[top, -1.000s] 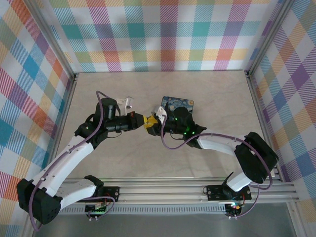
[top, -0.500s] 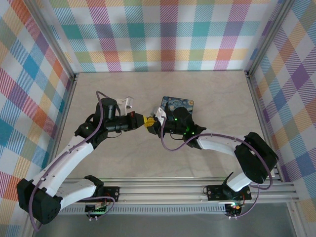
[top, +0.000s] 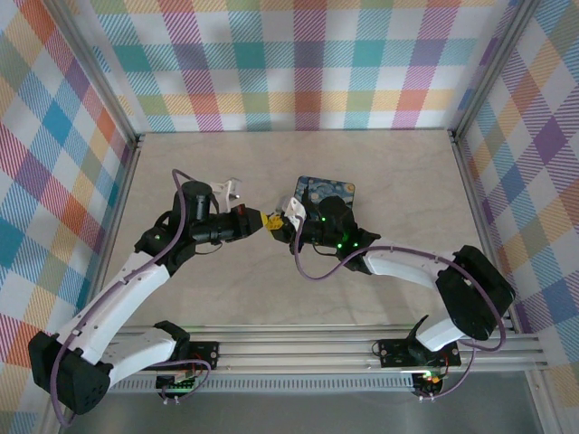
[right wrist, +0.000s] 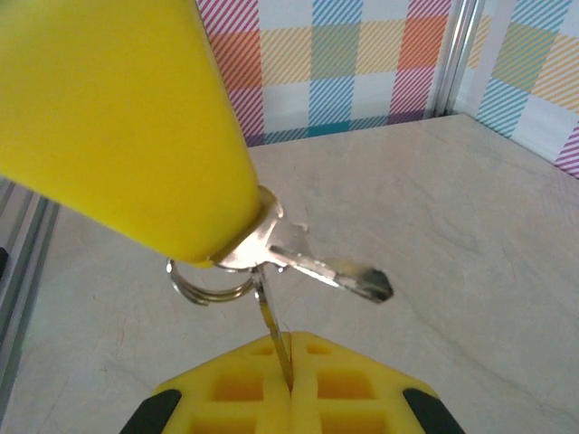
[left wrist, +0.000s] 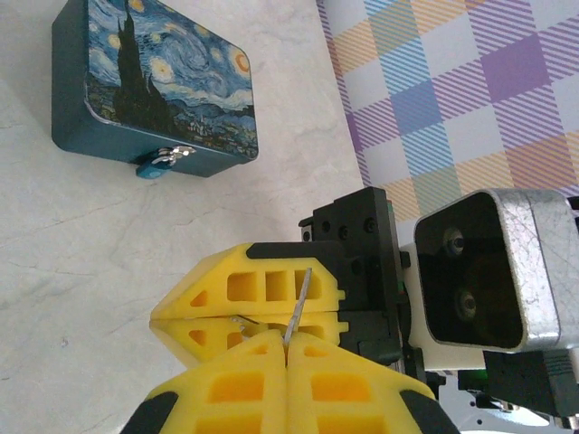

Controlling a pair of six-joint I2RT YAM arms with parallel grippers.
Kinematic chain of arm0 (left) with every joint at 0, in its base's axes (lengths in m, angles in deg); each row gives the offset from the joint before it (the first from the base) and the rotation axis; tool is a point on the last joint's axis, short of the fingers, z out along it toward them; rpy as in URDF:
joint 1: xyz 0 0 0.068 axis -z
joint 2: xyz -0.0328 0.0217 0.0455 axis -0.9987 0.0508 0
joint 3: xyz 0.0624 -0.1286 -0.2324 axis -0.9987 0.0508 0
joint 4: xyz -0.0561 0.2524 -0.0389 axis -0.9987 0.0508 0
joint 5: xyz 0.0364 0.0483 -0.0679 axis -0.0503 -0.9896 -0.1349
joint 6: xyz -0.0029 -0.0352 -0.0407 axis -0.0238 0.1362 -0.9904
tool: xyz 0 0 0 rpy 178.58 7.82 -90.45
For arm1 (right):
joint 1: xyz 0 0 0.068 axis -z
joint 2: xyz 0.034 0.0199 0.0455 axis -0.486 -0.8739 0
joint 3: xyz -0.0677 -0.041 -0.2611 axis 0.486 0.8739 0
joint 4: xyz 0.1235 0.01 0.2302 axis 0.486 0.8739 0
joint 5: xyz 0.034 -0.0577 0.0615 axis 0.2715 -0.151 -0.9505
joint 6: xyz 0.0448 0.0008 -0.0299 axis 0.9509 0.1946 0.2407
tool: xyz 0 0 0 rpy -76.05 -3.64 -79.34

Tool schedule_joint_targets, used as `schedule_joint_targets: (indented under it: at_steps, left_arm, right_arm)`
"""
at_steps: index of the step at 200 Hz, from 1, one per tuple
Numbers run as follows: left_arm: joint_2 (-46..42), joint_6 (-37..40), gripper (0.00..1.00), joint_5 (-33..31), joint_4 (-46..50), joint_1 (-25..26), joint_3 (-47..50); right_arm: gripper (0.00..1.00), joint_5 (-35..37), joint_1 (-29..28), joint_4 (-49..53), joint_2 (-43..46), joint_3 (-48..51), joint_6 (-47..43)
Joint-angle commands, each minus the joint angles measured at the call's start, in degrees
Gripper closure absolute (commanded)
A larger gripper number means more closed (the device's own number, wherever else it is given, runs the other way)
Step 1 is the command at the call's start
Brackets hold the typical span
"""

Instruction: Unlock the padlock with the key

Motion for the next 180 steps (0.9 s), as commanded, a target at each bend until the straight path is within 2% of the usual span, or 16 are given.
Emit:
schedule_joint_targets:
  at_steps: [1,10,21,57,95,121,161,180]
  left_arm:
    - [-0.8,-0.6,1.0,-0.7,-0.3,0.0,1.1]
    - [-0.8,-0.5,1.0,-0.5,-0.3,0.0,1.0]
    - [-0.8,-0.5,1.0,-0.5,-0.1,0.0,0.9]
    - [-1.0,-0.6,1.0,-0.4,0.0,0.0,0.9]
    - [-1.4,-0.5,1.0,-0.4,0.2,0.0,0.9]
    - [-1.3,-0.6,1.0,-0.6,0.0,0.0,1.3]
    - [-1.4,-0.9,1.0,-0.8,-0.2,0.0,1.8]
    - [-1.7,-0.9,1.0,-1.7,0.6,0.0,1.9]
  right_arm:
    - [0.88,-0.9,-0.5,-1.0,1.2,0.1,-1.6]
    - [0.77,-1.2,-0.5,-0.9,1.1,0.0,-1.6]
    - [0.72,-1.2,-0.7,-1.0,1.0,-0.2,-1.5]
    - [0.71,-1.8,-0.9,-0.8,0.5,-1.2,-1.6]
    - [0.79,-2.1,-1.0,-1.4,-0.2,-1.6,-1.4]
    - [0.8,-2.1,-1.2,-2.1,-0.1,-1.6,-1.2]
    - [1.0,-0.2,-1.6,-2.2,0.4,-1.3,-1.6]
    - [1.0,2.7,-1.9,-0.7,1.2,-1.2,-3.2]
